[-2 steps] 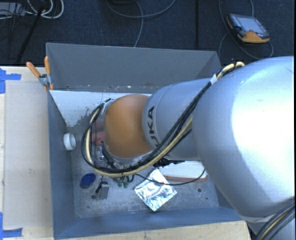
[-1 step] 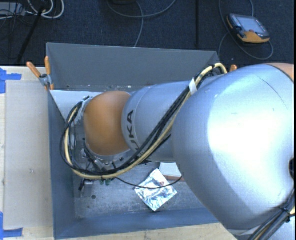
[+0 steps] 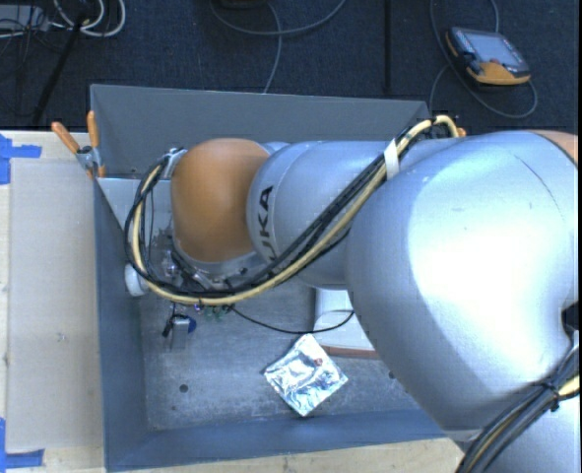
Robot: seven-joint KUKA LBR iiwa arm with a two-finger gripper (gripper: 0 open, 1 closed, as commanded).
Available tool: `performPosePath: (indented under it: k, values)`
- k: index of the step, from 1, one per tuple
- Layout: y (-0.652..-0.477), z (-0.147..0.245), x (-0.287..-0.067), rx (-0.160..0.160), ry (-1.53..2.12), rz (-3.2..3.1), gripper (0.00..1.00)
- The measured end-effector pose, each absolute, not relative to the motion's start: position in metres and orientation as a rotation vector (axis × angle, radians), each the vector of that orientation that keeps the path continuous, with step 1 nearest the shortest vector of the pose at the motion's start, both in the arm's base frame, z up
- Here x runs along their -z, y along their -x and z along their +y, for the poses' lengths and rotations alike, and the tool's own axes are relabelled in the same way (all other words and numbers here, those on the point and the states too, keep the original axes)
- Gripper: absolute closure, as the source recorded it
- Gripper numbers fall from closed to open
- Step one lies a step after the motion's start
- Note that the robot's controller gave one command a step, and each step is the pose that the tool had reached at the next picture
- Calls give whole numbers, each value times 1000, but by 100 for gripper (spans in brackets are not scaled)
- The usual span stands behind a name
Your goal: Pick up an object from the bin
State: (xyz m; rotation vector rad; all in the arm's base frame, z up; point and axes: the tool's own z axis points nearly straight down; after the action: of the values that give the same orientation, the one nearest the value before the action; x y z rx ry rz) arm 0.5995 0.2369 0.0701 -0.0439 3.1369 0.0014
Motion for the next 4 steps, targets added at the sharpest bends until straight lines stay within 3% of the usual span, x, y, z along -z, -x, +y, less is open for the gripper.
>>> performPosePath:
  k: [1,2,3,4]
  values:
    - [-622,161,-70,5,311,3125,0]
    - [-600,225,-90,-4,703,3059,0]
    - [-600,222,-89,-2,693,3063,100]
    - [-562,124,-231,4,690,3057,100]
